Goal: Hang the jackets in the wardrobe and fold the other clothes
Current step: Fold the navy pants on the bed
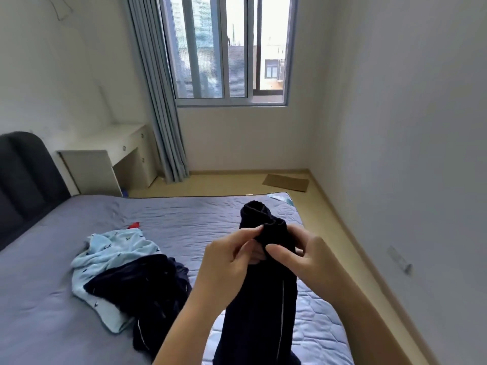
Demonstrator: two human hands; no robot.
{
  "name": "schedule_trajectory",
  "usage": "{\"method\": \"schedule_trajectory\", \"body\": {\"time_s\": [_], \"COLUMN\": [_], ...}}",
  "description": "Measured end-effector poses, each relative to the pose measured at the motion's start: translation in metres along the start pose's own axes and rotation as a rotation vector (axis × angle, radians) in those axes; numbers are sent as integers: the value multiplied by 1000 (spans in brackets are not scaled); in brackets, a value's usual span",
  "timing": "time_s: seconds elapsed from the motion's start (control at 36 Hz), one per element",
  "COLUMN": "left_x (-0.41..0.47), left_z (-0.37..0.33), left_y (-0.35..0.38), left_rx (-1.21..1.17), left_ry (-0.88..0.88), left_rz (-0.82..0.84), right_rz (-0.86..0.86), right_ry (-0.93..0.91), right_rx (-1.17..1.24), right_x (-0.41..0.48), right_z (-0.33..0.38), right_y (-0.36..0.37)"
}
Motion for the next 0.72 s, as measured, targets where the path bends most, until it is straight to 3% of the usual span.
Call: {"method": "schedule_trajectory", "body": {"time_s": [0.22,0.42,0.56,0.72], "left_x": [5,6,0,1], "left_z": [-8,-1,13,15], "left_y": [-10,-19,-33,-34], "left_rx": [153,276,306,486], "left_ry": [88,114,93,218], "left_rz": [73,-42,93,84], "right_rz": [-59,-31,-36,-34], "right_ry": [-64,-46,-42,-53], "right_rx": [-16,80,127,159], "right_x": [-3,-3,-2,-2], "right_z": [-6,-13,-18,-17], "right_y": [-2,-2,-12,-14]}}
Point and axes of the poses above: each hand's wrist, its own x-axis towards the middle knuckle, its own y-axis out of the palm, z = x × y, the point moved 1 cm from there along x, towards the middle knuckle, and after that the axes turned 8 degrees about z, right-handed, at the moved point
